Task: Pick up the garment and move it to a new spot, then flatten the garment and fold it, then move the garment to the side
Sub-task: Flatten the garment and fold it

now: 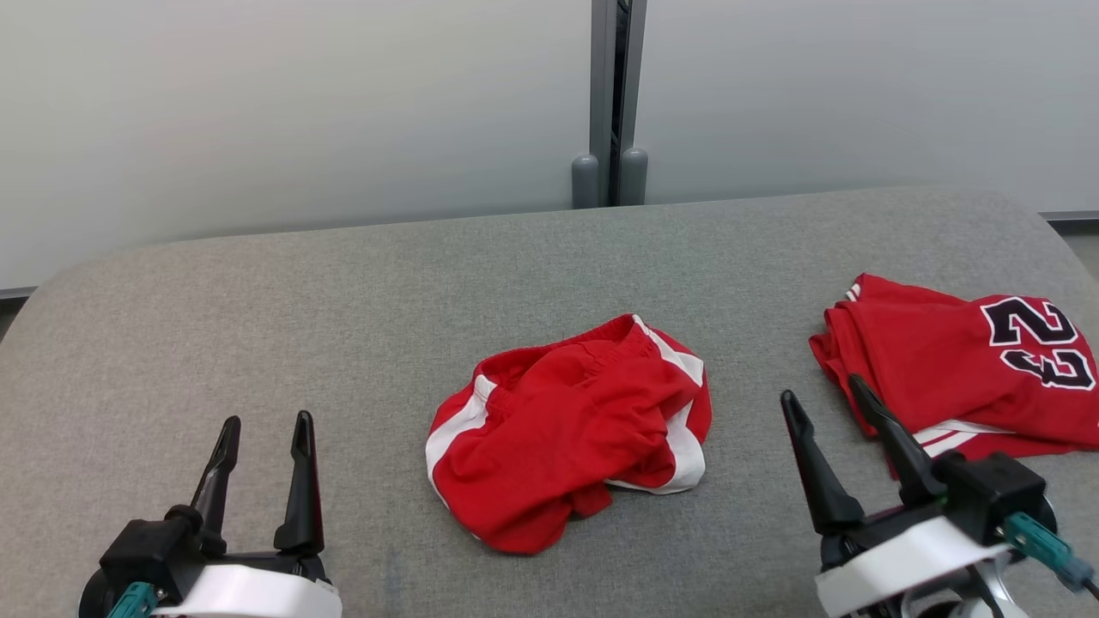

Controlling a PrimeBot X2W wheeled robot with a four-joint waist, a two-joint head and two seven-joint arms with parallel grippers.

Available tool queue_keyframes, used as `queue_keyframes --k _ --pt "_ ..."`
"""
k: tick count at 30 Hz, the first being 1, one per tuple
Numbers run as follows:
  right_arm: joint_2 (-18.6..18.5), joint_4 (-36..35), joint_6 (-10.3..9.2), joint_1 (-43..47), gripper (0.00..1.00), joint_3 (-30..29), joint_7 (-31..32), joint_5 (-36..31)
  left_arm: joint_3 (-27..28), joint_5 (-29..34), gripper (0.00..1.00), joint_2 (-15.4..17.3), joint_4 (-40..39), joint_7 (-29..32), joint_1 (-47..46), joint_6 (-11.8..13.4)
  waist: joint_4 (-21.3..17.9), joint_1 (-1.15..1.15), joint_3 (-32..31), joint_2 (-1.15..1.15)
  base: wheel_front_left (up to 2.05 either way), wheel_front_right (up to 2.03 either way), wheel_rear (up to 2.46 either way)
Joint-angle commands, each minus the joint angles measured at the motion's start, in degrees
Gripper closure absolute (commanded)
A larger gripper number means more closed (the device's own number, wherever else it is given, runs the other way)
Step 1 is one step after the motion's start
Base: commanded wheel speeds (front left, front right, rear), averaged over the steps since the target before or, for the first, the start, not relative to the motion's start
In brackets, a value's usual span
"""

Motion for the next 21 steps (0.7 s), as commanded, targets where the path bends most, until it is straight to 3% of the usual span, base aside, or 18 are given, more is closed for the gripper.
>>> queue_keyframes --k 1,14,21 --pt "-0.8 0.4 -0.01 -1.5 0.00 0.9 0.7 0.4 0.2 0.3 0.00 0.0 0.1 -0.1 -0.7 -0.4 0.2 0.00 0.2 0.00 0.00 0.00 0.00" --pt "-8.0 8.1 -0.01 -11.8 0.00 13.7 16.5 7.0 -0.6 -0.5 0.00 -0.8 2.0 -0.1 -3.4 -2.0 7.9 0.00 3.7 0.00 0.00 0.00 0.00" --pt "-8.1 12.7 -0.01 -14.3 0.00 16.2 23.8 9.3 -0.4 -0.5 0.00 -1.4 3.3 -0.1 -4.6 -3.1 12.4 0.00 4.7 0.00 0.00 0.00 0.00"
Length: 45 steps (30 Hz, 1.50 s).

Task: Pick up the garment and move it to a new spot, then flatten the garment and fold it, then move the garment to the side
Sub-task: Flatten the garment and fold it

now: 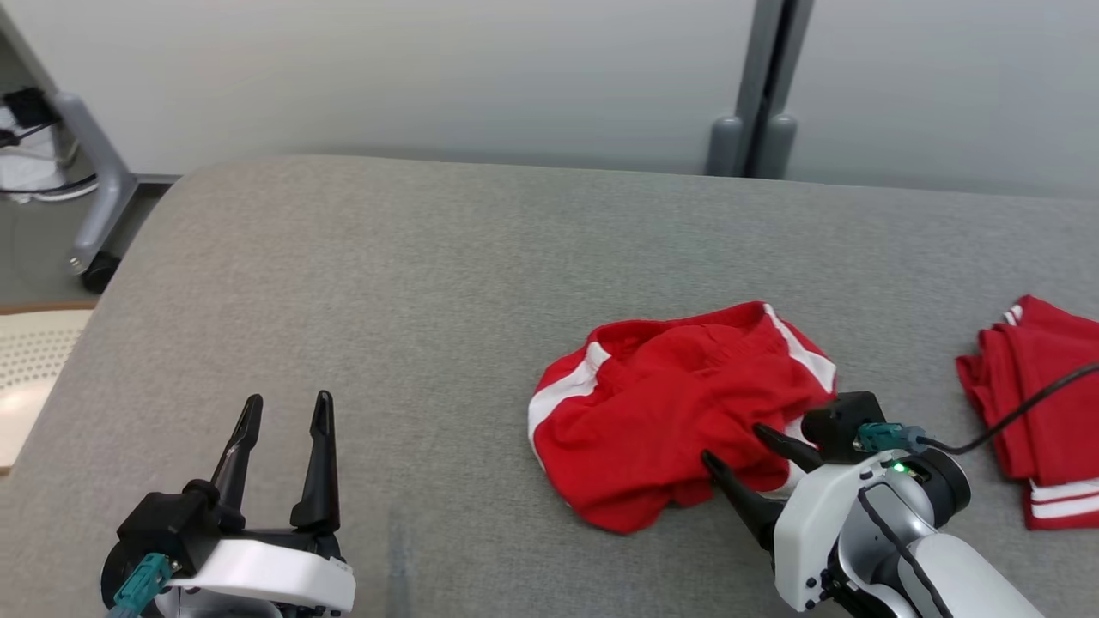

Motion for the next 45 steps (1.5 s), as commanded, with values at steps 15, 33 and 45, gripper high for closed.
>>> queue_keyframes --k 15,33,45 --pt "1.6 6.3 -0.01 -3.3 1.00 -1.2 1.1 -2.5 1.2 0.5 0.00 -1.5 2.2 -0.1 -1.9 -2.1 5.9 0.00 0.8 0.00 0.00 0.00 0.00" --pt "4.0 20.5 -0.02 -27.2 1.00 -4.9 -3.8 5.9 1.5 1.4 0.00 -3.8 3.5 -0.1 -6.2 -5.6 9.8 0.00 7.7 0.00 0.00 0.00 0.00" --pt "4.4 44.8 -0.02 -44.2 1.00 -8.1 -18.8 -0.1 2.3 2.9 0.00 -7.0 6.1 -0.1 -10.6 -9.1 13.1 0.00 14.0 0.00 0.00 0.00 0.00"
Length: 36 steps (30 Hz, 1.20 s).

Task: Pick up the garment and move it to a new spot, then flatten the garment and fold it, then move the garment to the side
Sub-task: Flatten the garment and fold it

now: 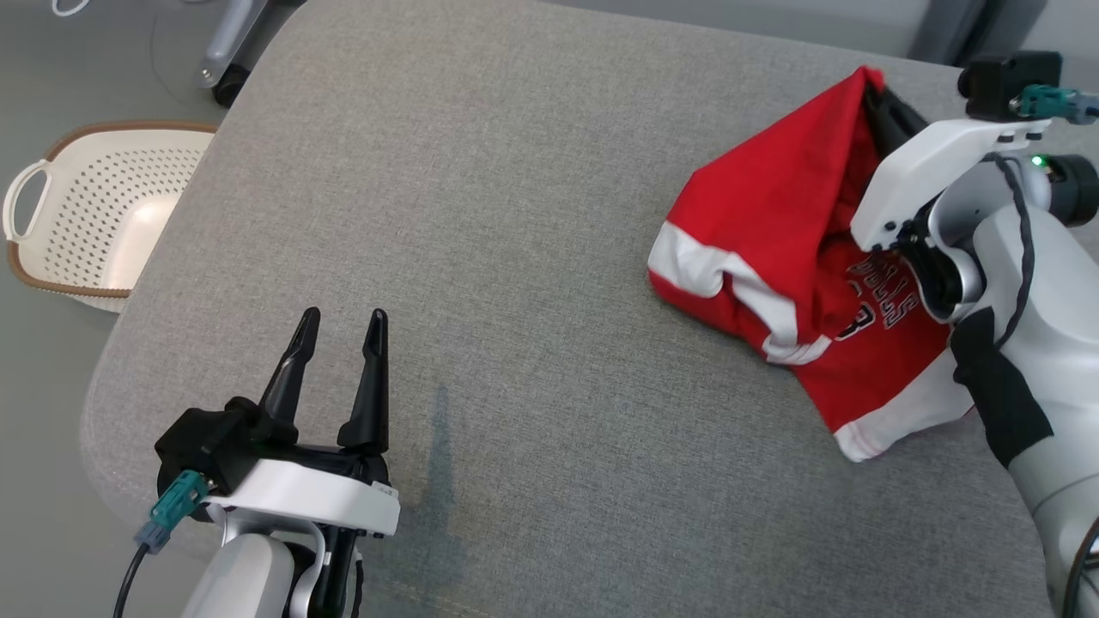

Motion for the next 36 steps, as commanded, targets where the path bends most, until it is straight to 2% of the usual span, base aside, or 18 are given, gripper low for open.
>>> queue_keyframes --k 1,2,4,5,8,12,13,19,26,31,36 --pt "0.2 1.9 0.00 -1.3 1.00 -0.5 -1.6 -0.7 0.5 0.5 0.00 -0.2 0.3 -0.1 -1.2 -0.4 0.5 0.00 0.5 0.00 0.00 0.00 0.00" --pt "1.1 3.9 0.00 -1.7 1.00 -0.5 -2.1 -1.0 0.6 0.7 0.00 -0.3 0.5 -0.1 -1.3 -0.7 0.5 0.00 0.6 0.00 0.00 0.00 0.00" --pt "2.6 6.5 0.00 -2.6 0.55 0.0 -2.9 -0.7 0.7 1.1 0.00 -0.6 1.1 -0.1 -1.4 -0.9 0.3 0.00 0.2 0.00 0.00 0.00 0.00" --pt "3.1 7.2 0.00 -2.8 0.00 0.2 -3.4 -0.1 0.7 1.4 0.00 -0.7 1.3 -0.1 -1.4 -1.0 0.1 0.00 -0.2 0.00 0.00 0.00 0.00" --pt "4.1 8.4 0.00 -1.9 0.00 1.7 -5.1 1.9 1.0 2.2 0.00 -0.7 1.8 -0.1 -0.7 -1.3 -1.4 0.00 -2.2 0.00 0.00 0.00 0.00" --pt "5.2 6.4 0.00 0.1 0.00 4.8 -7.7 5.1 1.5 2.8 0.00 -0.1 2.2 -0.1 0.6 -1.0 -4.4 0.00 -6.0 0.00 0.00 0.00 0.00" --pt "5.2 6.4 0.00 0.1 0.00 4.8 -7.7 5.1 1.5 2.8 0.00 -0.1 2.2 -0.1 0.6 -1.0 -4.4 0.00 -6.0 0.00 0.00 0.00 0.00" --pt "3.9 0.2 0.00 4.5 0.00 8.6 -11.5 10.4 1.7 3.5 0.00 1.0 1.2 0.5 2.9 0.3 -10.2 0.00 -11.7 0.00 0.00 0.00 0.00" --pt "-2.6 -14.8 0.00 14.4 0.00 10.0 -13.4 12.2 3.1 2.8 0.00 2.3 -1.3 1.7 5.9 2.3 -16.8 0.00 -15.7 0.00 0.00 0.00 0.00" --pt "-7.2 -29.0 0.00 25.1 0.00 5.3 -13.4 9.1 4.6 2.0 0.00 3.1 -3.2 2.0 7.9 3.6 -20.9 0.00 -16.9 0.00 0.00 0.00 0.00" --pt "-6.5 -42.7 0.00 37.4 0.00 -1.1 -13.3 4.0 5.7 1.5 0.00 3.4 -4.8 1.8 9.6 4.5 -24.0 0.00 -17.3 0.00 0.00 0.00 0.00"
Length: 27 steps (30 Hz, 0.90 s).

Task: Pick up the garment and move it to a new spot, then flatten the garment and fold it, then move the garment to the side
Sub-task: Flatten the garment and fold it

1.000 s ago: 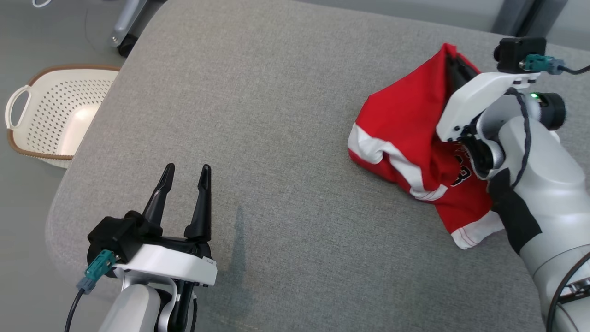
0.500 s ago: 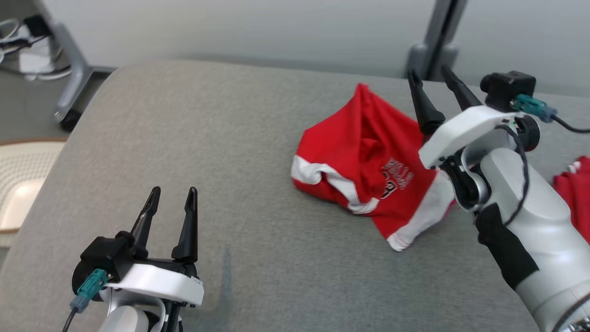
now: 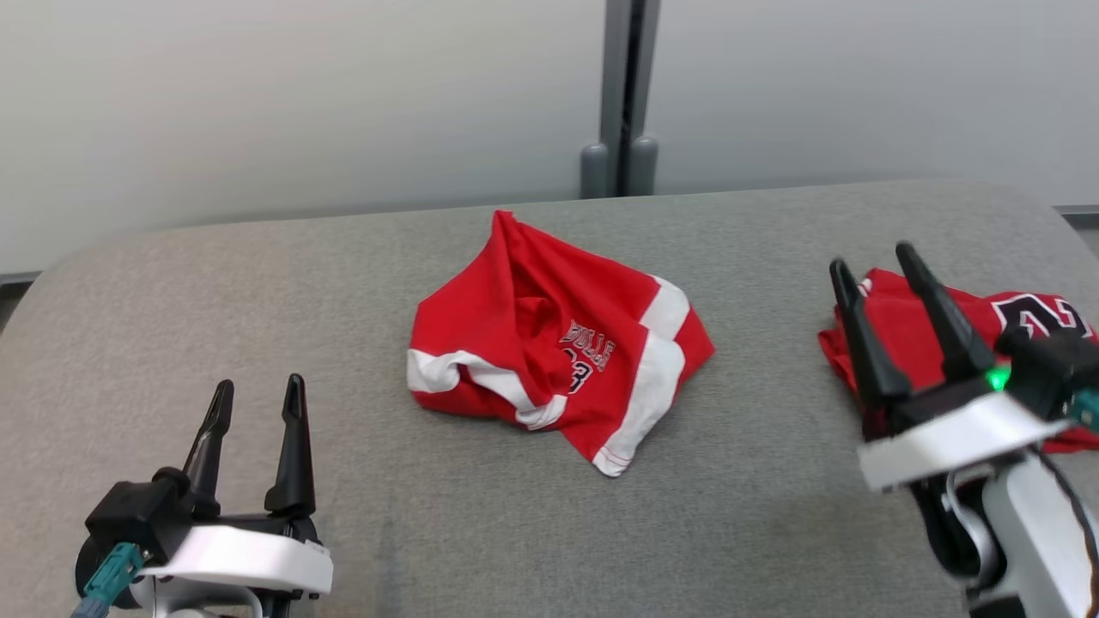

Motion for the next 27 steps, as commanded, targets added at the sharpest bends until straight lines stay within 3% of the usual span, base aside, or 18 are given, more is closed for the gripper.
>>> queue_keyframes --k 1,6,12,22,27 --pt "0.8 -2.9 0.00 3.7 0.00 -1.5 0.0 -1.8 0.5 -0.4 0.00 0.2 -0.6 -0.2 1.1 0.5 -2.2 0.00 -0.9 0.00 0.00 0.00 0.00" --pt "4.1 -9.6 0.00 13.4 0.00 -6.0 0.2 -7.1 0.9 -0.4 0.00 0.4 -1.8 -0.5 2.9 1.4 -3.4 0.00 -0.9 0.00 0.00 0.00 0.00" --pt "8.2 -12.8 0.00 21.1 0.00 -11.0 0.9 -11.7 0.4 -0.3 0.00 0.3 -1.8 -0.5 3.7 1.4 -3.3 0.00 -0.5 0.00 0.00 0.00 0.00" --pt "10.5 -16.1 0.00 22.0 0.00 -12.2 2.8 -13.6 -0.2 -0.5 0.00 0.4 -1.5 -0.3 2.8 1.1 -3.1 0.00 0.1 0.00 0.00 0.00 0.00" --pt "10.8 -16.9 0.00 21.4 0.00 -12.6 3.3 -13.7 -2.9 -1.6 0.00 -0.4 -0.6 4.5 1.2 0.2 -3.4 0.00 0.7 0.00 0.00 0.00 0.00"
